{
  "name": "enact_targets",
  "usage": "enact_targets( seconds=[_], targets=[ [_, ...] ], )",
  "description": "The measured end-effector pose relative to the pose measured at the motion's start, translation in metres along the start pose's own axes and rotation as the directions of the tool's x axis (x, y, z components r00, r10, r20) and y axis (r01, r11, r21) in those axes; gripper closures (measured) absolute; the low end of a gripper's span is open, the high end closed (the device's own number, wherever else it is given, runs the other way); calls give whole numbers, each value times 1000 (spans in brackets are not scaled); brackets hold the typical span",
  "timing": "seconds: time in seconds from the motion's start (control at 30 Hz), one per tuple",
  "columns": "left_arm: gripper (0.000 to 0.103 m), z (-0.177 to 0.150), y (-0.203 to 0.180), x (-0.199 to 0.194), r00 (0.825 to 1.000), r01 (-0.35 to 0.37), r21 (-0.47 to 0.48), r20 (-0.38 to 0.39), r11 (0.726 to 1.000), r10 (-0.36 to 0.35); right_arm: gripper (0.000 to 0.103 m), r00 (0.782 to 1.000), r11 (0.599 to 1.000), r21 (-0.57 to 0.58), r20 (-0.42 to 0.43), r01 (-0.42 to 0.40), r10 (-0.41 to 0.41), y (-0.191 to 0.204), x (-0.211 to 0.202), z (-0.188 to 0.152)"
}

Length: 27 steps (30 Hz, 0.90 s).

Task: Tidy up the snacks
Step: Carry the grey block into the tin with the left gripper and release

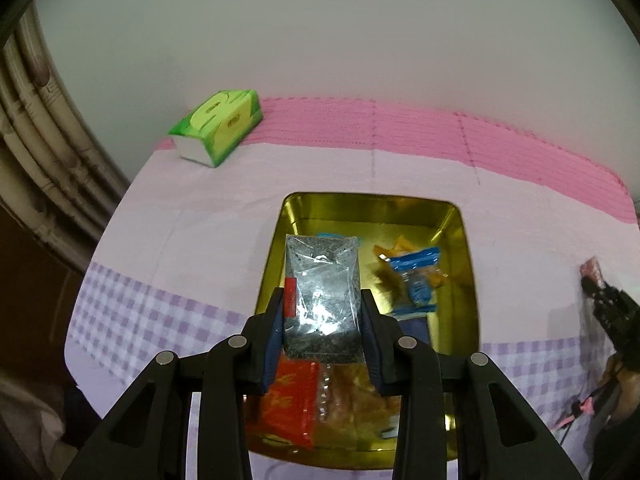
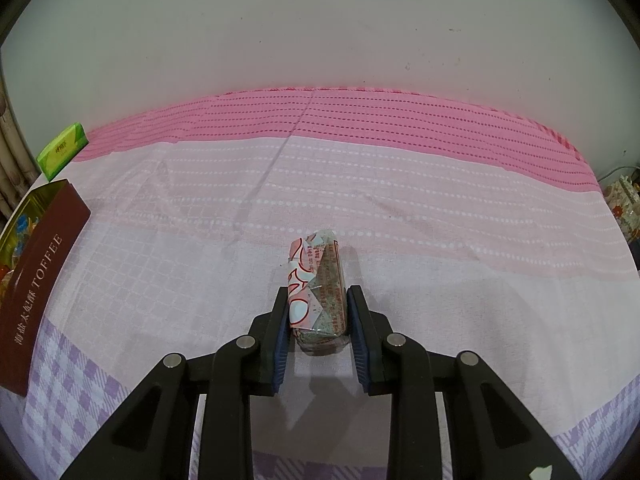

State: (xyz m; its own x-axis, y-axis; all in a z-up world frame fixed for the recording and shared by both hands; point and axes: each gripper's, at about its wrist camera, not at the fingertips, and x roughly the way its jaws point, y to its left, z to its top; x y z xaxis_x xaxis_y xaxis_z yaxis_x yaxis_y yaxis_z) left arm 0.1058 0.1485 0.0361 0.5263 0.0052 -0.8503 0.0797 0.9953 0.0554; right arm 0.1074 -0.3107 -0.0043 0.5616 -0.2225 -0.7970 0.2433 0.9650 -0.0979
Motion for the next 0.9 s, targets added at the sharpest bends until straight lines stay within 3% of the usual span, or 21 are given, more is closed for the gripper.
enact_targets(
  seconds=[0.37, 0.6, 0.9],
  targets=[
    [67, -31, -6, 18, 996, 48, 36, -77, 998, -45, 76, 1000, 1000, -1, 0, 1, -1, 0, 0, 0],
    [67, -54, -9, 34, 990, 44, 68, -134, 997, -35, 76, 1000, 1000, -3, 0, 3, -3, 1, 0, 0],
    [67, -65, -11, 32, 993, 32, 131, -119, 991, -17, 76, 1000, 1000, -8, 0, 7, -7, 1, 1, 0]
  ],
)
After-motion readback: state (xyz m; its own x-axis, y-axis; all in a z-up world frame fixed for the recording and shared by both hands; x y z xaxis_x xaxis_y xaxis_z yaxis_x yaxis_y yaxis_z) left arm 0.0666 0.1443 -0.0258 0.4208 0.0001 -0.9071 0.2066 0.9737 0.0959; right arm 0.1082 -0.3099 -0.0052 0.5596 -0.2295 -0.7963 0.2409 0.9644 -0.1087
